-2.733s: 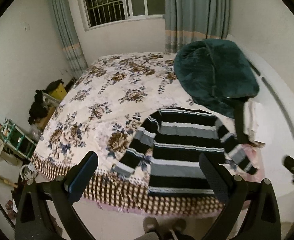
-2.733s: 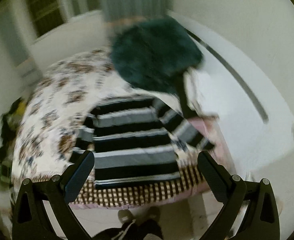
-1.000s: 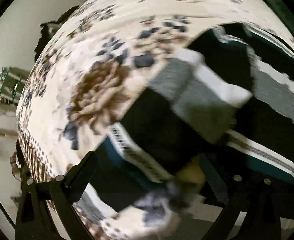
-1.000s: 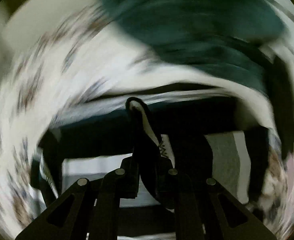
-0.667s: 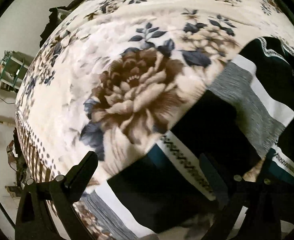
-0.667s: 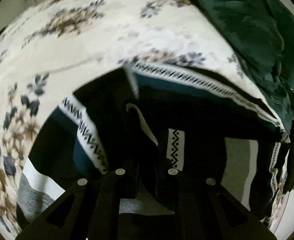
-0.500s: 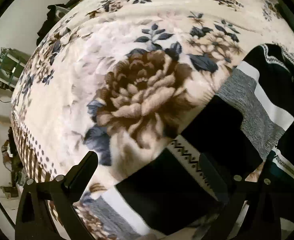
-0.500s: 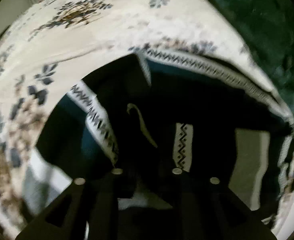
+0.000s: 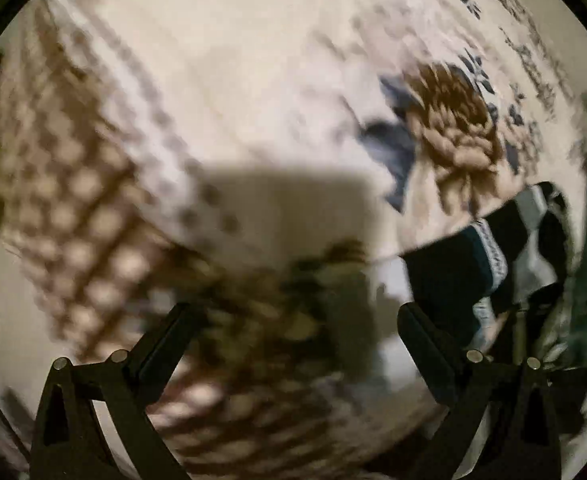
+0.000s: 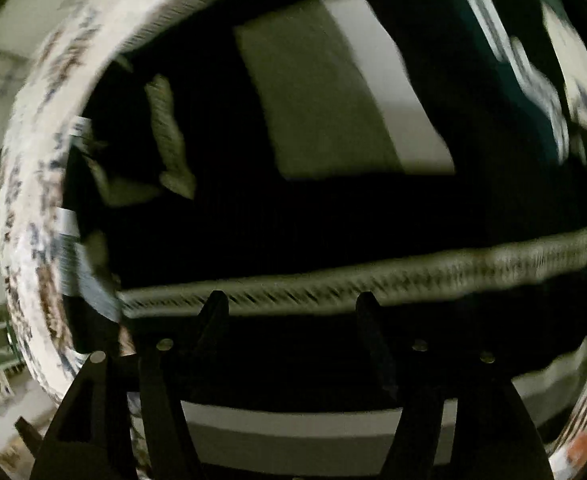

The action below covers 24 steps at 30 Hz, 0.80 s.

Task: Fold small clothes

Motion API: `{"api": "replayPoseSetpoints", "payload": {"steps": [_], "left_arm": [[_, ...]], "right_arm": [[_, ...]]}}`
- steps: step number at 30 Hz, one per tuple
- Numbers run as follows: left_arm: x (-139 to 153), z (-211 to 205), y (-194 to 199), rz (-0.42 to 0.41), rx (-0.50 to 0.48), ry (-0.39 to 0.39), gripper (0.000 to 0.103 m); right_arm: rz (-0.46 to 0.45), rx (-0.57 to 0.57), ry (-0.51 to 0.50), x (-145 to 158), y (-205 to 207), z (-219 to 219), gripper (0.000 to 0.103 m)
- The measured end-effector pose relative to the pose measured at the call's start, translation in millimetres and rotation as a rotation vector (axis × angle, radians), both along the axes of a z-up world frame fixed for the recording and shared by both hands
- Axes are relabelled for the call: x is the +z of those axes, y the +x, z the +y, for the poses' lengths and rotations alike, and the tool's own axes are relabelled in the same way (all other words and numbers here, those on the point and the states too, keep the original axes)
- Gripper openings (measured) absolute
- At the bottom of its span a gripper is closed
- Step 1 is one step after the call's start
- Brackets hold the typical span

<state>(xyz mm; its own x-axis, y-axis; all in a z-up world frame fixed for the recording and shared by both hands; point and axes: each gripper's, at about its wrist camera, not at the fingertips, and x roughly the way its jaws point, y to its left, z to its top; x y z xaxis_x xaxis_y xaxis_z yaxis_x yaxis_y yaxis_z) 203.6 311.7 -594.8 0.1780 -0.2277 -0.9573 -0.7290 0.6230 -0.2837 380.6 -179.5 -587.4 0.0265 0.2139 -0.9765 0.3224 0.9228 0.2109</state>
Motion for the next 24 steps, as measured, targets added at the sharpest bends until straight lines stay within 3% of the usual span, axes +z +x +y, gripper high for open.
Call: {"api": "replayPoseSetpoints", "payload": {"steps": [2,3,4,5,7,8,9,15,20,24], "left_arm": [[-17.2,-13.9,14.4,-0.028,-0.026,-0.042,0.101],[-21.3,-20.5,20.6,-0.011,-0.045,-0.005,0.098],[-22.5,-27.4,25.8,0.003,-0.058,0.038,0.079],[-20.6,-29.9,27.7,0.014,-0.058,0.077,0.067],[-8.9,-26.0,24.0,0.009,-0.038,0.123,0.023],[-3.5,-20.6,20.8,-0.002,-0.022,0.117,0.018],[3.3,-13.7,16.1,-0.034,-0.001,0.094,0.005],[56.1,18.9,35.4,-0.16,-0.066,0.182,0.004],[67.1,66.6,59.6,-0.211,-0.024,0.268,0.004],[49.6,98.2,77.1,-0.217,0.028,0.25,0.005]], "right_arm": [[0.021,-0.025,-0.007,-14.0,-12.8,-1.6,0.068],[0.026,-0.029,-0.01,-17.6,-17.0,-0.3,0.068],[0.029,-0.03,-0.013,-21.5,-19.2,3.1,0.068],[0.032,-0.024,-0.02,-25.2,-23.1,7.3,0.068],[0.031,-0.007,-0.036,-27.2,-26.0,13.0,0.068],[0.026,0.007,-0.044,-27.6,-27.6,17.1,0.068],[0.023,0.016,-0.05,-28.0,-28.6,19.5,0.068],[0.011,0.023,-0.056,-30.8,-37.0,24.0,0.068],[0.007,0.017,-0.05,-31.6,-45.0,27.6,0.068],[0.008,0.017,-0.047,-32.8,-44.3,40.3,0.068]]}}
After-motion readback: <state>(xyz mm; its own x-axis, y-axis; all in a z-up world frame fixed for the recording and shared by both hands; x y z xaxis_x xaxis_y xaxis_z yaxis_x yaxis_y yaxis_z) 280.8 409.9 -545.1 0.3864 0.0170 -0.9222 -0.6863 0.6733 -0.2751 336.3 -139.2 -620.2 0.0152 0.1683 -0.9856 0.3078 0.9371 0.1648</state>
